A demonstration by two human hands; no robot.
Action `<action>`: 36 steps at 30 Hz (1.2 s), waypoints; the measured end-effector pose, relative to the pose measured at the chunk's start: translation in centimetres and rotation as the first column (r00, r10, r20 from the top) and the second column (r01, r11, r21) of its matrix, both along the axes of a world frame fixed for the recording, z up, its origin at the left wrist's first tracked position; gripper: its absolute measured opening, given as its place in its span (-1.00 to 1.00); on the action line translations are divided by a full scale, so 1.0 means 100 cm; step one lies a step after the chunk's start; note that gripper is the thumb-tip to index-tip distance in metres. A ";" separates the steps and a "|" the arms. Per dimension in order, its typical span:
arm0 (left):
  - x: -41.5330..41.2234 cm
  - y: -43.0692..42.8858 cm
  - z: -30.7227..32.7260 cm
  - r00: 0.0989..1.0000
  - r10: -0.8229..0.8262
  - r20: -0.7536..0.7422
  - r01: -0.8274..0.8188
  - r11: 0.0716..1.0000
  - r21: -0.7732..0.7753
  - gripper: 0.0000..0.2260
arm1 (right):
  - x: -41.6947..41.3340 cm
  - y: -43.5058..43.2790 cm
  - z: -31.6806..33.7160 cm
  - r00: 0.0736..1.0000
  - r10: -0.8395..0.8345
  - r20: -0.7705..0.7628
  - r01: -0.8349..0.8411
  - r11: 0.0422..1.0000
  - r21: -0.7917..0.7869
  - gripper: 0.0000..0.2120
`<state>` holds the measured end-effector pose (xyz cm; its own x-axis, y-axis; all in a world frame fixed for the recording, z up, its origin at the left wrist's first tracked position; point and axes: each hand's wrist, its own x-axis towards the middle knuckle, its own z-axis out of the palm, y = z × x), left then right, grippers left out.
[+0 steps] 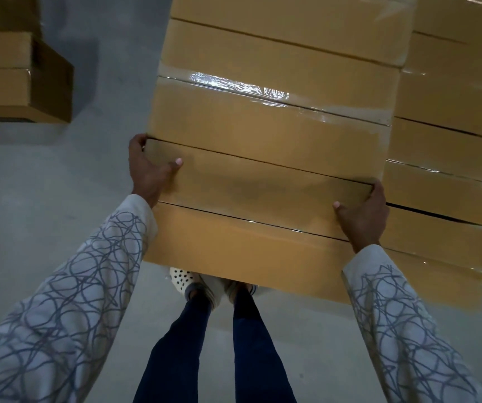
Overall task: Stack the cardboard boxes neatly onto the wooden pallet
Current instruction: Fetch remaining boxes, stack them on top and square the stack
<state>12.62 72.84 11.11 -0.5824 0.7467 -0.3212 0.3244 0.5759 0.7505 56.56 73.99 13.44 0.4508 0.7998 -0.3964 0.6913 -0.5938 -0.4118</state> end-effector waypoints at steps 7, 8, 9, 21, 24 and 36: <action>0.020 -0.009 0.023 0.933 -0.173 -0.317 0.123 0.978 -0.170 -0.14 | -0.006 -0.024 0.017 0.998 0.057 -0.026 -0.058 0.996 -0.072 0.00; 0.025 -0.016 0.028 0.926 -0.184 -0.330 0.143 0.979 -0.145 -0.16 | -0.008 -0.032 0.024 0.999 0.047 -0.016 -0.047 0.997 -0.058 -0.02; 0.030 -0.026 0.033 0.924 -0.195 -0.328 0.159 0.978 -0.135 -0.18 | -0.010 -0.042 0.031 0.999 0.033 -0.006 -0.033 0.998 -0.048 -0.05; 0.095 -0.184 0.156 0.891 -0.450 0.062 0.454 0.875 -0.169 -0.37 | -0.063 -0.216 0.173 0.934 -0.210 -0.290 0.207 0.978 -0.039 -0.61; 0.084 -0.207 0.191 0.841 -0.504 0.197 0.532 0.838 -0.124 -0.60 | -0.099 -0.242 0.223 0.802 -0.356 -0.479 0.379 0.924 -0.053 -0.74; 0.043 -0.284 0.336 0.676 -0.577 0.459 0.646 0.763 0.009 -0.87 | -0.251 -0.297 0.342 0.101 -0.496 -0.862 0.411 0.810 -0.418 -0.77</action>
<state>16.90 44.41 44.75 0.2031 0.8127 -0.5461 0.3248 0.4702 0.8206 31.47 44.29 47.67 0.0151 0.5479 -0.8364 -0.5471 -0.6956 -0.4656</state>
